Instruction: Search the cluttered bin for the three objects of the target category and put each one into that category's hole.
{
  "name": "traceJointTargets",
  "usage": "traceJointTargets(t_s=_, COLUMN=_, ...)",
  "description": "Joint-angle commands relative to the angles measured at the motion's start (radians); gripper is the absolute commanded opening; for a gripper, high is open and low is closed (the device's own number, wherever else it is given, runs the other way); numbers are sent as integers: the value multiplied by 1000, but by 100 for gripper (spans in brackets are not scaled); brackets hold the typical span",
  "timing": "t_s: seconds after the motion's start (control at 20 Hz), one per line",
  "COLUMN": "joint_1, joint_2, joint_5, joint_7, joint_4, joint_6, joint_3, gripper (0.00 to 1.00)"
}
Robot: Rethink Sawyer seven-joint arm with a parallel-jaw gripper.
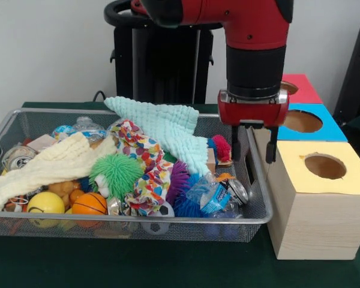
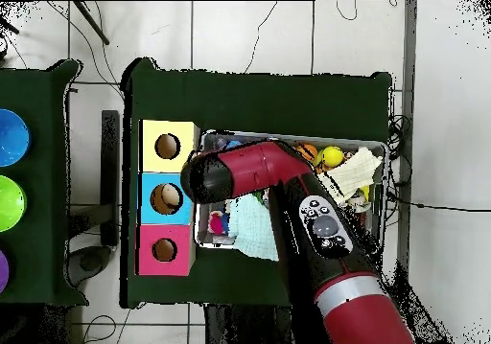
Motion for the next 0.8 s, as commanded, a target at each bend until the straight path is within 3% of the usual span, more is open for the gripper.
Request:
traceJointTargets(t_s=0.05, joint_1=-51, joint_2=99, joint_5=-82, joint_7=-330, joint_4=-101, joint_6=100, joint_3=92, gripper=100)
traceJointTargets(t_s=0.35, joint_1=-82, joint_2=109, joint_5=-106, joint_7=-328, joint_4=-87, joint_6=88, joint_3=112, gripper=100)
traceJointTargets(t_s=0.8, joint_1=-97, joint_2=35, joint_5=-88, joint_7=-286, joint_4=-33, joint_6=143, joint_3=126, gripper=100)
